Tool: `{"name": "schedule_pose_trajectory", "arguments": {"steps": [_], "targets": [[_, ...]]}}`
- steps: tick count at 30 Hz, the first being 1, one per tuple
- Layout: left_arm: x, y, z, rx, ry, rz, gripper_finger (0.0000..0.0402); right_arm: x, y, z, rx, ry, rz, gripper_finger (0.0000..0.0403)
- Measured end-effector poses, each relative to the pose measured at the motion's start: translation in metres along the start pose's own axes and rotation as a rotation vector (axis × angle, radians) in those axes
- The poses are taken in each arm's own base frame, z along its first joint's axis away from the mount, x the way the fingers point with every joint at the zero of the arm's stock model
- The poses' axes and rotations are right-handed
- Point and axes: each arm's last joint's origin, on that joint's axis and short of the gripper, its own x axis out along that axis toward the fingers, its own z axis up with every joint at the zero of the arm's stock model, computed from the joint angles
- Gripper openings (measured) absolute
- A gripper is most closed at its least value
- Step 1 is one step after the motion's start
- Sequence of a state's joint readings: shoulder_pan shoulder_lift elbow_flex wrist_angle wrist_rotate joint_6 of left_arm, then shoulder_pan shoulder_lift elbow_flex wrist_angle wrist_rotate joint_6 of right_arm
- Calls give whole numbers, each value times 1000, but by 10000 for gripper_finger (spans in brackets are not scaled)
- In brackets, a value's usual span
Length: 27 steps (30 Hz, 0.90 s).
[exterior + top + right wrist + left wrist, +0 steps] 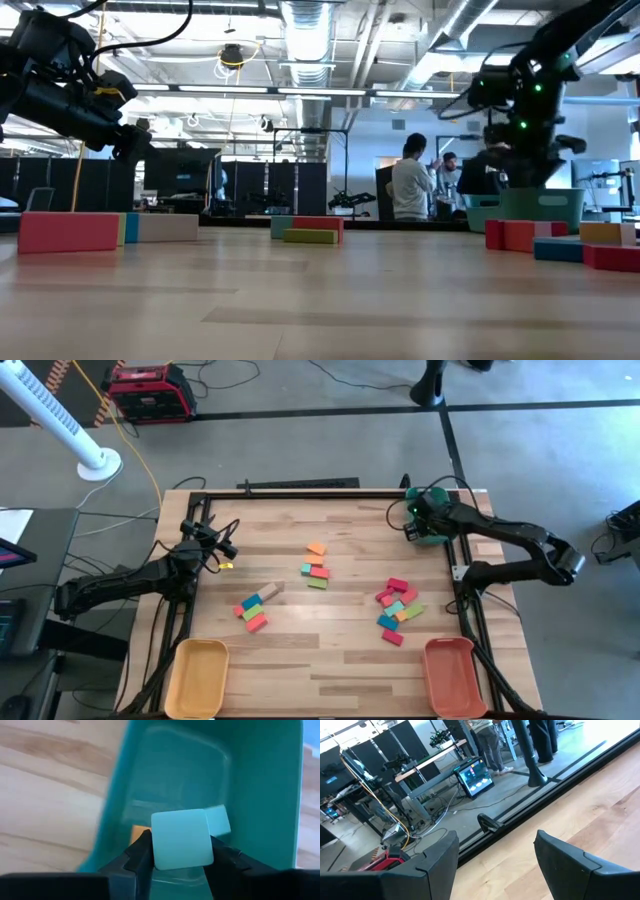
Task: Sort blocks by size
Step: Put the blue square block into the green bin
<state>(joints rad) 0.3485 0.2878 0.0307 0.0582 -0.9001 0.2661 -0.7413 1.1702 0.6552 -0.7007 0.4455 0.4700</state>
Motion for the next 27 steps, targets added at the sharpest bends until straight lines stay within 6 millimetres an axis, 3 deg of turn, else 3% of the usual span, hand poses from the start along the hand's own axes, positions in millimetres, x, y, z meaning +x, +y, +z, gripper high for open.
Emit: {"name": "schedule_pose_trajectory", "arguments": {"steps": [7,15,20,27], "targets": [[0,0,0,0,0,0,247,8,-8,-3,24,30,-24,213],[0,0,0,0,0,0,247,7,-3,0,8,-19,10,243],[0,0,0,0,0,0,247,0,11,3,-49,-101,81,245],[0,0,0,0,0,0,247,-29,43,-2,-183,-267,331,245]]}}
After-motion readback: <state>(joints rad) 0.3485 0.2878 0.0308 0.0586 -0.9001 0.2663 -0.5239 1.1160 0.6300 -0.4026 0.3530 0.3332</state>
